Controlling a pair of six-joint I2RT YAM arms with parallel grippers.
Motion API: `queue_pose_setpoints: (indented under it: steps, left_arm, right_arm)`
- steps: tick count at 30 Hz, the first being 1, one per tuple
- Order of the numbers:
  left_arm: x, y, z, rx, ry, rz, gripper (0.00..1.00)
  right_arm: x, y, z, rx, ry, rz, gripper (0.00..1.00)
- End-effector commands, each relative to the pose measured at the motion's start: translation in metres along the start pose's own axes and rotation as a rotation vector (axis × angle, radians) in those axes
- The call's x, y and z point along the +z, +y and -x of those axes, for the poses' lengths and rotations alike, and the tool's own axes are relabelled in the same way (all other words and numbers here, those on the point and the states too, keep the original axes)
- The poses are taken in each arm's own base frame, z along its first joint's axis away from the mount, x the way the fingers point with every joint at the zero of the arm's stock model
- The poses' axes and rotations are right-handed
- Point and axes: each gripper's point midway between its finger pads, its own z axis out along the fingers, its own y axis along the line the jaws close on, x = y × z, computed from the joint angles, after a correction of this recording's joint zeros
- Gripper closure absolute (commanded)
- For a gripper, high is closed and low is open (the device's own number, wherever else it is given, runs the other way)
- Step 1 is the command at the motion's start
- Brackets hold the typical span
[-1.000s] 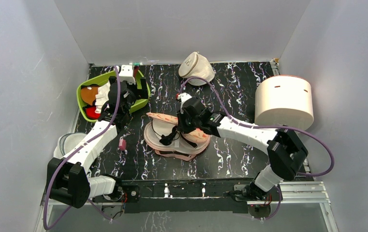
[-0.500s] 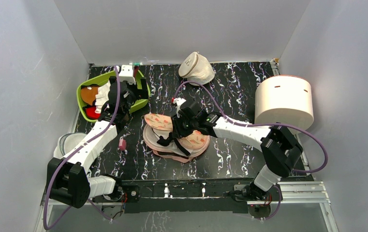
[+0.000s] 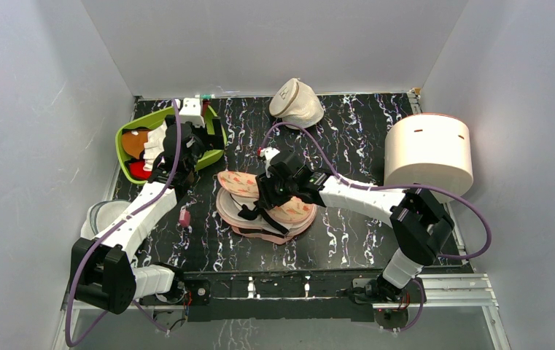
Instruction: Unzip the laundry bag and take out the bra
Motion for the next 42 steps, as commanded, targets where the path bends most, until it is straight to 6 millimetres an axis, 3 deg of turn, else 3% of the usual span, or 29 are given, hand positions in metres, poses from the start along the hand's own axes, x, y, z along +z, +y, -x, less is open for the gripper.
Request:
queue_pose_setpoints:
  steps: [1, 7, 8, 12, 17, 22, 29, 38, 42]
  left_arm:
    - [0.000, -0.002, 0.008, -0.014, -0.025, -0.016, 0.02]
    - [0.000, -0.002, 0.008, -0.016, -0.026, -0.019, 0.02]
    - [0.000, -0.002, 0.008, -0.016, -0.026, -0.017, 0.02]
    - [0.000, -0.003, 0.007, -0.016, -0.023, -0.020, 0.02]
    - [0.000, -0.003, 0.007, -0.017, -0.022, -0.020, 0.02]
    - [-0.001, -0.003, 0.009, -0.020, -0.025, -0.019, 0.01]
    - [-0.001, -0.004, 0.010, -0.026, -0.028, -0.028, 0.02]
    - [-0.001, -0.008, 0.008, -0.034, -0.023, -0.047, 0.02]
    - [-0.001, -0.011, 0.008, -0.038, -0.020, -0.057, 0.02]
  right_arm:
    - [-0.008, 0.011, 0.031, -0.019, -0.098, 0.019, 0.60]
    - [-0.009, 0.011, 0.031, -0.016, -0.102, 0.019, 0.63]
    - [-0.010, 0.011, 0.032, -0.019, -0.105, 0.018, 0.67]
    - [-0.016, 0.006, 0.041, -0.006, -0.131, -0.017, 0.96]
    - [-0.030, 0.001, 0.053, 0.061, -0.168, 0.014, 0.98]
    - [-0.051, -0.023, 0.063, 0.215, -0.211, 0.070, 0.98]
    - [-0.069, -0.088, 0.063, 0.428, -0.256, 0.044, 0.96]
    - [-0.078, -0.178, 0.052, 0.486, -0.243, -0.146, 0.86]
    - [-0.083, -0.219, 0.042, 0.460, -0.213, -0.342, 0.79]
